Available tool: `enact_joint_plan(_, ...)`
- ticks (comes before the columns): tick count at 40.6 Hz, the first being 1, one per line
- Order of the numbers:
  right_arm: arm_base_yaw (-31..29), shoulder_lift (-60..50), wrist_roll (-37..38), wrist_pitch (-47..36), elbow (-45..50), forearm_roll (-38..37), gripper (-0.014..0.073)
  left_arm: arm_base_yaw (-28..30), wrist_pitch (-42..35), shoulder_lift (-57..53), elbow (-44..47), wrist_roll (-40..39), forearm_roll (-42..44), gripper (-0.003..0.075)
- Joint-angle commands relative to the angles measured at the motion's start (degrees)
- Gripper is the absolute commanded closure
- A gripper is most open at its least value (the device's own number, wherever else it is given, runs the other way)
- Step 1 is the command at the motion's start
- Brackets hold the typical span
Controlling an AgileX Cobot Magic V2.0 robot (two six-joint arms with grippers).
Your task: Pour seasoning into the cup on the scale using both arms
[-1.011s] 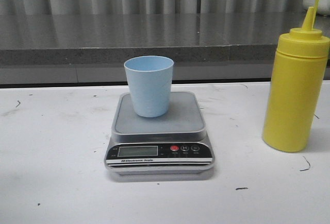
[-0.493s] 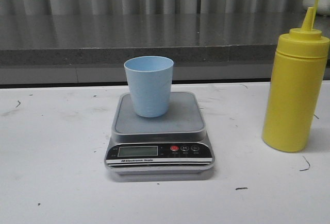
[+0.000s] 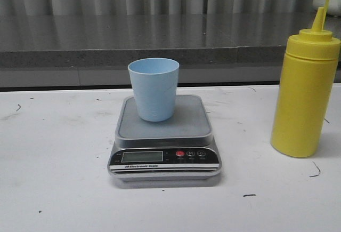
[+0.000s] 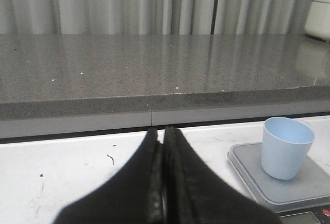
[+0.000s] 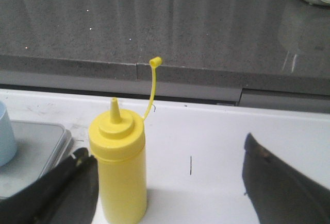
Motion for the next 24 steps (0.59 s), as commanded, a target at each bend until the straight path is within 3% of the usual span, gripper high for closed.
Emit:
enact_joint_plan(1,0.05,5.50,-0.44,-11.11,-2.04,0.05,0.0003,0.16,-4.90,0.62,-1.39,-0.58,-0.62,0.0740)
enact_joint_plan(14,1.30,24.96,-0.39,-20.60,-1.08,0.17,0.0003,0.16,-4.79,0.62,-1.39,-0.58,-0.62,0.0740)
enact_joint_plan(24,9.25,30.41,1.59,-35.61,8.83,0.31,0.0003,0.16,-4.79,0.62,-1.39,-0.58,-0.62,0.0740)
